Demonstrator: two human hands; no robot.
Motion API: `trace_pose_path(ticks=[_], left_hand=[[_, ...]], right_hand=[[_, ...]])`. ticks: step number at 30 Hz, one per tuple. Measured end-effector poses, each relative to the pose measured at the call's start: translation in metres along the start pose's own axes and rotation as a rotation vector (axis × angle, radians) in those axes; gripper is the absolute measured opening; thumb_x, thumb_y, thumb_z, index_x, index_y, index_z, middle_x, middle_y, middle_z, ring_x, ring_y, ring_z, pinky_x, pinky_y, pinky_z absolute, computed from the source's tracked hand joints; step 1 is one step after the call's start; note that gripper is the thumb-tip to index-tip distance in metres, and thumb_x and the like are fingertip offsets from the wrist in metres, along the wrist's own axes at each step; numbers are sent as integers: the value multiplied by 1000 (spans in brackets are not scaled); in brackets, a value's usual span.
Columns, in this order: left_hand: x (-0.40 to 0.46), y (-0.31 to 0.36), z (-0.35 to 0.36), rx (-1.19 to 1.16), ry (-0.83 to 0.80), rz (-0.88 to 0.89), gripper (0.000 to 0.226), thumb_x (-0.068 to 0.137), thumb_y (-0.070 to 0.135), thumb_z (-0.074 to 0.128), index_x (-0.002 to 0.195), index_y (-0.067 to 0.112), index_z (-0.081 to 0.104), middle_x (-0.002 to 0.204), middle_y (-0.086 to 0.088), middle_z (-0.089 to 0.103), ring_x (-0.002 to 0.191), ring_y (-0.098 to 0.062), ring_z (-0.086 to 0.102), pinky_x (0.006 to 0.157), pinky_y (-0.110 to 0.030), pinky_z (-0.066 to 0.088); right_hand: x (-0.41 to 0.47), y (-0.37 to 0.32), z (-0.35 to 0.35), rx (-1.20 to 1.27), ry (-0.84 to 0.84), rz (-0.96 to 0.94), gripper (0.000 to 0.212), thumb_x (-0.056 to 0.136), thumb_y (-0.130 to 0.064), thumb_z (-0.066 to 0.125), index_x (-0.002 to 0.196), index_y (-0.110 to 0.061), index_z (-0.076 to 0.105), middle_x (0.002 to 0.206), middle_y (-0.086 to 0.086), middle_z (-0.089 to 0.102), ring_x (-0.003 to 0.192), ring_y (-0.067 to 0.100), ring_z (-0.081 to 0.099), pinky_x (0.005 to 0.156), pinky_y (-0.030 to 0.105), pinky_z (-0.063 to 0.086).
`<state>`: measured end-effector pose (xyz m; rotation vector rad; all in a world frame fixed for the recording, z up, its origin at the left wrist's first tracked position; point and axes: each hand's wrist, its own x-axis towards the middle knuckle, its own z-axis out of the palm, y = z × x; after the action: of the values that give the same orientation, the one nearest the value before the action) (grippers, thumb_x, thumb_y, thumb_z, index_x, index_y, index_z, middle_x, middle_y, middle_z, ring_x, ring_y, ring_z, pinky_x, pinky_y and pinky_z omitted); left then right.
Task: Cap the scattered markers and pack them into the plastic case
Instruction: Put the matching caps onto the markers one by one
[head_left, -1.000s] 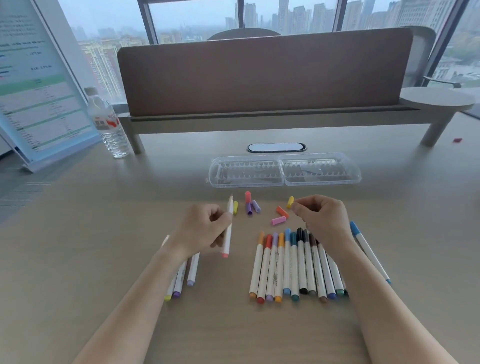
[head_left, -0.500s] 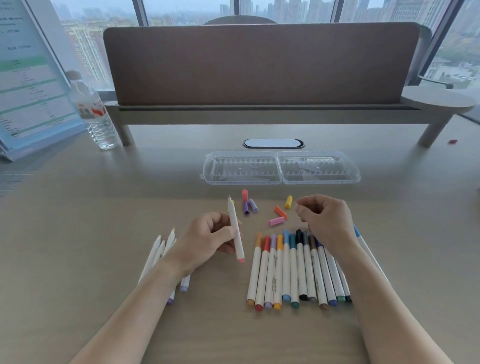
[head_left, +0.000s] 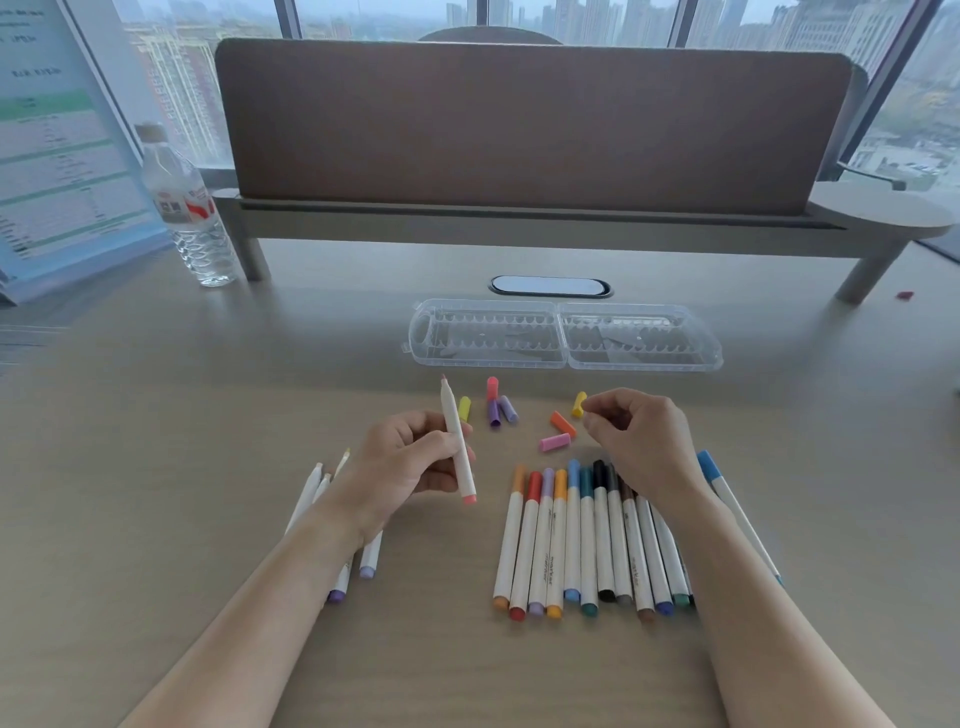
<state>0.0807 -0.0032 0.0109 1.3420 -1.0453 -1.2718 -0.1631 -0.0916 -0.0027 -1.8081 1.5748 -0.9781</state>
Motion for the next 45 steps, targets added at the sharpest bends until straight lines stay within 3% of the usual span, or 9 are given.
trace_pose_path(ticks=[3,8,19,25,29,32,37,41,45], left_hand=[[2,-2,0,-9,10,-10,13,97,6,58,100,0,69,84,-13,72,76,-25,68,80,-42,57],[4,-1,0,-19,25,-33,11,95,7,64,100,-2,68,77,-10,71,67,-19,66,64,-25,58],[8,2,-4,-41,65,-37,8,95,8,63,95,4,70,76,-8,72,67,-17,68,63,-25,57],[7,3,-7,-47,73,-51,15,97,6,57,100,-1,70,82,-12,74,71,-19,70,65,-26,57],[8,4,-9,-58,90,-52,13,97,6,58,97,0,70,86,-13,75,75,-20,72,68,-27,57],[10,3,-10,-88,113,-58,11,96,7,60,97,1,69,85,-13,75,76,-21,73,69,-28,58],[12,0,-10,-135,137,-66,9,95,7,61,94,1,69,85,-14,76,78,-23,74,69,-26,59],[12,1,-12,-148,145,-61,10,95,8,62,98,0,69,87,-14,76,79,-23,74,66,-24,58],[14,1,-16,-150,147,-60,15,96,7,61,104,-2,70,91,-16,75,79,-24,74,65,-24,57]], right_hand=[[5,-1,0,-4,-5,14,12,92,-15,67,98,-23,75,87,-11,71,80,0,64,70,14,49],[15,-4,1,-44,-48,16,13,91,-15,68,101,-21,75,85,-12,70,78,0,63,62,7,41],[20,-19,6,-179,-210,-94,15,87,-15,73,101,-21,76,87,-10,72,85,4,67,72,10,47],[33,-32,12,-231,-221,-111,19,93,-11,62,103,-20,74,86,-8,73,70,-8,63,59,2,44],[33,-29,7,-310,-268,-120,21,91,-10,63,107,-19,74,94,-6,70,84,5,62,67,6,40],[29,-28,2,-372,-312,-134,19,88,-12,69,103,-21,75,94,-8,70,83,4,61,75,13,47],[24,-32,2,-423,-406,-158,24,77,-20,83,99,-26,74,81,-19,62,71,-4,55,56,5,38],[29,-43,19,-393,-361,-184,27,82,-16,75,108,-20,73,88,-13,65,78,-1,58,66,7,40],[45,-66,45,-305,-322,-200,34,91,-29,68,123,-18,65,91,-5,65,83,11,61,77,24,49]])
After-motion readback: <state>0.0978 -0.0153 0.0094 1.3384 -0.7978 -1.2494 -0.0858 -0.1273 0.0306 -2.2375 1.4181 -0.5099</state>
